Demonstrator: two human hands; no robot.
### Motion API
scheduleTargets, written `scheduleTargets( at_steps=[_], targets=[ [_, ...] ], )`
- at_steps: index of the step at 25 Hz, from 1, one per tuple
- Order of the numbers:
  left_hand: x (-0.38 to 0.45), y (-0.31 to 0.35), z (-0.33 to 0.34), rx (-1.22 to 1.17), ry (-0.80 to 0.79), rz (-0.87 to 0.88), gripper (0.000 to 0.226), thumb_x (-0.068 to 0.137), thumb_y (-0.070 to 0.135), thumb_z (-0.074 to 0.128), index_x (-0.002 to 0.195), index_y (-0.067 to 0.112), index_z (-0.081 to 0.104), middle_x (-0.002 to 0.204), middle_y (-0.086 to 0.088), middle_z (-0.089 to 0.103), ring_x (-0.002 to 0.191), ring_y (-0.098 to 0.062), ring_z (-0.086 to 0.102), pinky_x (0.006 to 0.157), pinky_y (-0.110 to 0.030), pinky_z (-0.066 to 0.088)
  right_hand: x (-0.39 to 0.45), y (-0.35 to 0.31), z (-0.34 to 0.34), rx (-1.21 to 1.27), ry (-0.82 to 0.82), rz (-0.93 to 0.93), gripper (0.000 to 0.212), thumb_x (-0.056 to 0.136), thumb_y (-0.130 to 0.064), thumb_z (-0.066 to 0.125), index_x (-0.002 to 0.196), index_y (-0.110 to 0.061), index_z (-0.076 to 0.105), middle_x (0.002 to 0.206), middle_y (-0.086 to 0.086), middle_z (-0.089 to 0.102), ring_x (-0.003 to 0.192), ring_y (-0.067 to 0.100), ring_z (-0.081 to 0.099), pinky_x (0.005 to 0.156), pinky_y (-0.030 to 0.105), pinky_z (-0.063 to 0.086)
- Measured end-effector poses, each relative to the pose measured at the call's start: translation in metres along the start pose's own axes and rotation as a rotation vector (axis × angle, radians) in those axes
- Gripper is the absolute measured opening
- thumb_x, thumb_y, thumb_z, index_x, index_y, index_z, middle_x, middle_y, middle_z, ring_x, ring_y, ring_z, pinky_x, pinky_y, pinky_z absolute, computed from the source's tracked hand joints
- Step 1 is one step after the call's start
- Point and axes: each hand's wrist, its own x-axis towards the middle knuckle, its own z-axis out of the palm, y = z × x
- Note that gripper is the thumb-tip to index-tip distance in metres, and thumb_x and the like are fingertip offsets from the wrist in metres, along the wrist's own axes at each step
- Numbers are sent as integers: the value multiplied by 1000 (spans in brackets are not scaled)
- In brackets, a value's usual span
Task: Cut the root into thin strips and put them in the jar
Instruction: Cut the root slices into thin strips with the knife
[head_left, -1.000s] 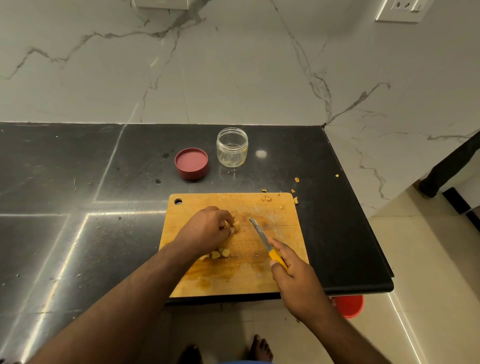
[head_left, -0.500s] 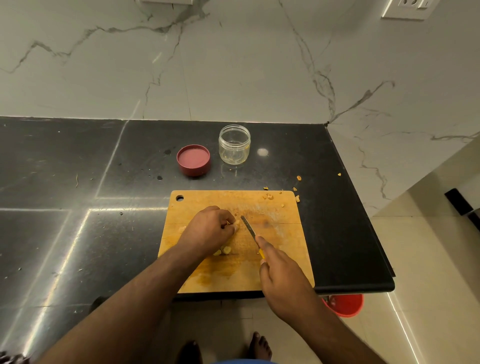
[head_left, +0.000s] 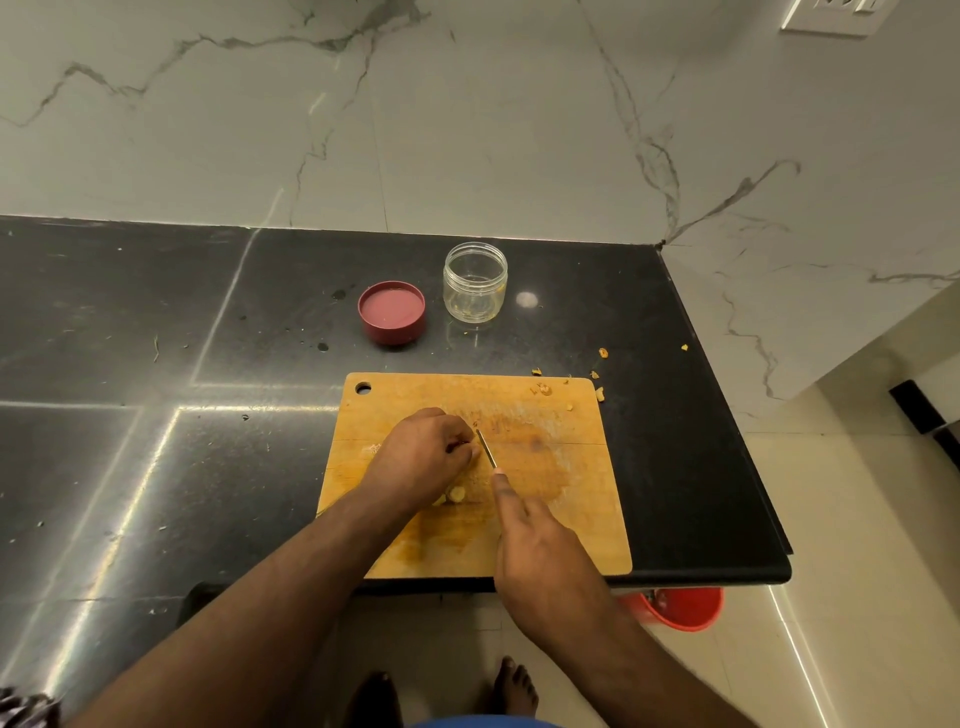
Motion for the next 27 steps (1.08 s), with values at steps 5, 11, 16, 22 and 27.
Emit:
scheduleTargets(
  at_steps=[5,11,16,22,27],
  targets=[
    [1,0,1,5,19,21,23,95,30,67,114,20,75,105,5,67,94,-10,57,79,-25,47,13,0,-7,6,-13,13,67,97,-11,37,157,-28,11,128,4,50,106,22,53,87,34,47],
    [6,-1,-1,31,-17,-4,25,95,33,66,116,21,75,108,4,69,94,-11,59,77,-26,48,30,4,-14,11,-6,2,59,100,-17,34,155,-28,19,132,6,52,116,24,52,98,37,46],
    [1,0,5,31,23,-7,22,91,31,70,110,21,75,102,5,66,91,-10,58,75,-26,48,5,7,-8,52,41,-30,58,102,-18,33,156,-29,16,125,2,53,104,19,54,88,33,48],
    [-2,1,5,20,39,5,19,92,30,69,108,22,76,103,6,67,92,-10,58,77,-25,47,27,6,-8,35,-10,-2,63,99,-13,36,156,-27,15,133,6,51,116,24,51,97,37,46],
    [-2,1,6,6,36,-32,23,93,32,69,113,21,74,105,6,66,93,-10,57,78,-25,49,-15,18,7,104,44,-3,60,102,-19,36,156,-31,15,128,-2,52,106,13,53,91,29,47]
  ],
)
